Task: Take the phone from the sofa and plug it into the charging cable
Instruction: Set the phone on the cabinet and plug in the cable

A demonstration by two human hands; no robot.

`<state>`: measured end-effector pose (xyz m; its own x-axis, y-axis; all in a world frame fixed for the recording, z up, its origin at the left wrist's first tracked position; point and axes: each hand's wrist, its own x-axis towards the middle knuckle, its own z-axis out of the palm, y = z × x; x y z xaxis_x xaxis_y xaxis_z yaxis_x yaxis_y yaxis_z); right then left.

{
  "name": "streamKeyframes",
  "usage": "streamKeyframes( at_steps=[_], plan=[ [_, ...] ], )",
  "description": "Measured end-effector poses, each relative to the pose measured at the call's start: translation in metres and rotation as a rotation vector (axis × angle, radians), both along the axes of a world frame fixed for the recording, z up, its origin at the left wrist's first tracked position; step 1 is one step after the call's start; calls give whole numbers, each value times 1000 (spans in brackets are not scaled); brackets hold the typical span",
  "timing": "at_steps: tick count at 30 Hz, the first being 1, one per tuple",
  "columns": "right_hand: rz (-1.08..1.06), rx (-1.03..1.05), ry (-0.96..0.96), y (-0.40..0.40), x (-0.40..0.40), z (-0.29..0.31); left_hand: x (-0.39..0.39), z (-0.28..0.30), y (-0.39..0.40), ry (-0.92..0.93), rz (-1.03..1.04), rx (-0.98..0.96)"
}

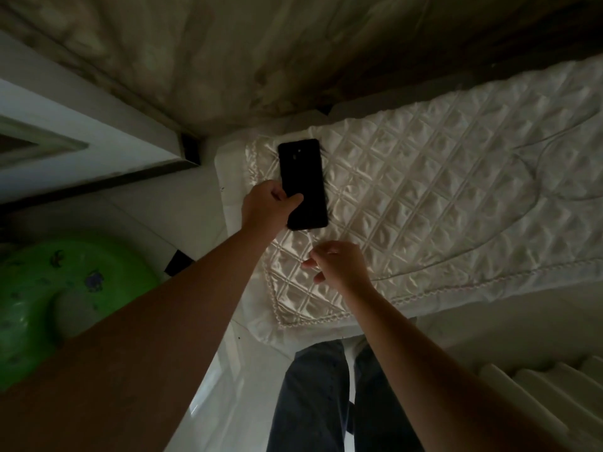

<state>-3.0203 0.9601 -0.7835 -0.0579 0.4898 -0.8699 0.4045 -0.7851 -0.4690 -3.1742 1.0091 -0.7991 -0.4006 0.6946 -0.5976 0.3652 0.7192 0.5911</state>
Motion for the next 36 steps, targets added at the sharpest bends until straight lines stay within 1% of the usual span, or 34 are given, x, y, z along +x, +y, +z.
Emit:
streamKeyframes(
  at_steps=[5, 9, 12, 16, 19, 25, 31, 36],
  plan=[
    [-113, -48, 72, -1, -2, -1, -2, -2, -1, -6, -11, 13],
    [-96, -79, 84, -2, -2, -1, -2, -3, 0, -9, -3, 3],
    [-146, -37, 89, -4, -7, 0, -1, -3, -1, 34, -39, 17],
    [-125, 62, 35, -6, -18, -1, -1, -2, -1, 61, -62, 26],
    [-191, 63, 19, -7, -22, -3, -1, -3, 0, 76, -80, 21],
    [-240, 102, -17, -13, -25, -3, -2, -6, -1, 106, -111, 31],
    [-282, 16, 35, -5, -22, -7, -2, -4, 0, 80, -96, 13],
    [-331, -31, 83, -1, -17, -4, -3, -4, 2, 10, -23, -13]
  ],
)
